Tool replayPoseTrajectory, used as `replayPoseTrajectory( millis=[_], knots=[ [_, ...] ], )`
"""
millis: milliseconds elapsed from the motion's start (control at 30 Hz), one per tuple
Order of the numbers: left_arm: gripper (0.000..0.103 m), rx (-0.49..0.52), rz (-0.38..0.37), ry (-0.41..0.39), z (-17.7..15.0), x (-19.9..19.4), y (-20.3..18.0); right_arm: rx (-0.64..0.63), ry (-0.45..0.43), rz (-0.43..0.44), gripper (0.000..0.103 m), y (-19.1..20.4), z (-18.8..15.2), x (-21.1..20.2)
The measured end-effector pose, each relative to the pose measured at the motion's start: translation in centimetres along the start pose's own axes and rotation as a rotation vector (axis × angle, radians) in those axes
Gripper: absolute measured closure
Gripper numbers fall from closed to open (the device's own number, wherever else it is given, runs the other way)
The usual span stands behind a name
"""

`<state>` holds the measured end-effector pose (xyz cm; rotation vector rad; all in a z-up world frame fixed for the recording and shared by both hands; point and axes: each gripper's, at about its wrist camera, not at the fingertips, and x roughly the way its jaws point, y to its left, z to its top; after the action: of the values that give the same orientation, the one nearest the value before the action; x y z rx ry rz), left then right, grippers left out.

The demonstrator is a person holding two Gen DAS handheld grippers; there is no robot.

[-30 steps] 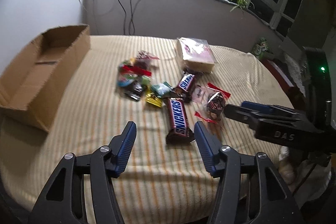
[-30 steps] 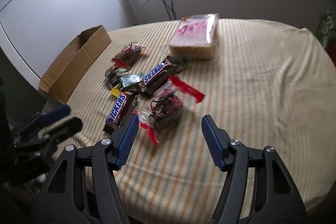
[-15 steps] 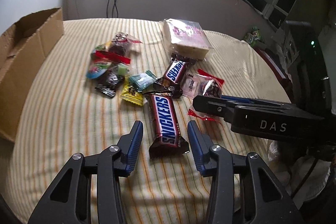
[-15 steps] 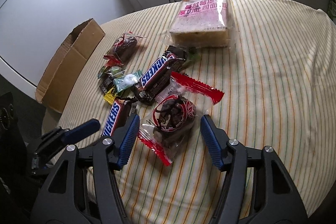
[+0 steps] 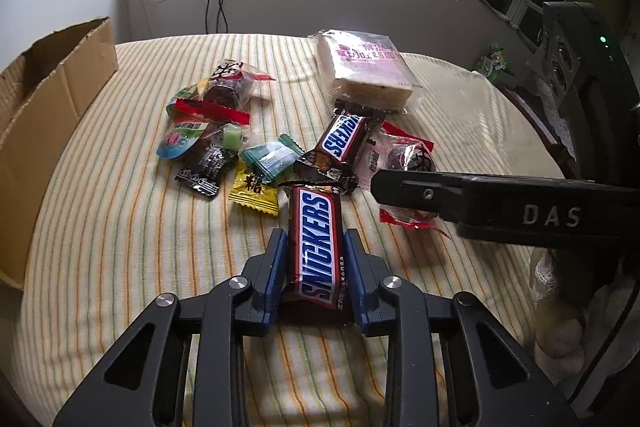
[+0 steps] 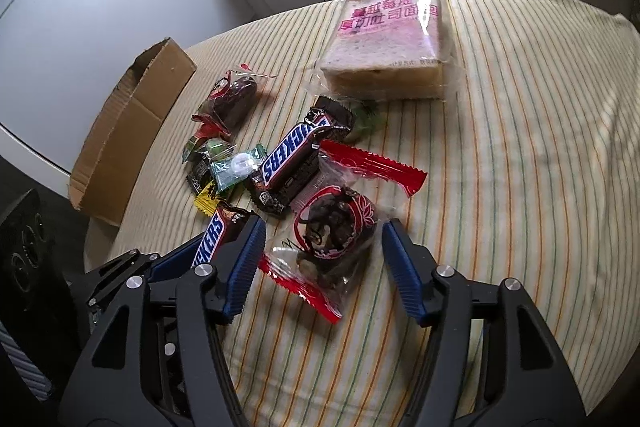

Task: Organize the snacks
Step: 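Carry both snacks into the cardboard box and open both grippers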

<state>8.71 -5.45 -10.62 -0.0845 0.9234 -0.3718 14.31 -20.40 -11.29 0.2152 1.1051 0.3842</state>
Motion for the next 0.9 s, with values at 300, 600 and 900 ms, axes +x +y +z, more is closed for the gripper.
replayPoseTrajectory(
  millis=[300, 600, 900],
  knots=[
    [0.076, -0.022, -0.023, -0.008, -0.5, -0.7, 0.5, -0.020, 0.011, -0.004, 0.069, -0.5, -0.1, -0.4],
    [0.076, -0.061, -0.037, -0.061, -0.4, -3.4, 1.5, -0.049, -0.046, -0.008, 0.069, 0.6, -0.3, -3.3],
    [0.076, -0.093, 0.019, -0.162, 1.3, -7.2, 5.1, -0.149, -0.088, 0.023, 0.069, 5.4, 2.0, -4.0]
  ],
)
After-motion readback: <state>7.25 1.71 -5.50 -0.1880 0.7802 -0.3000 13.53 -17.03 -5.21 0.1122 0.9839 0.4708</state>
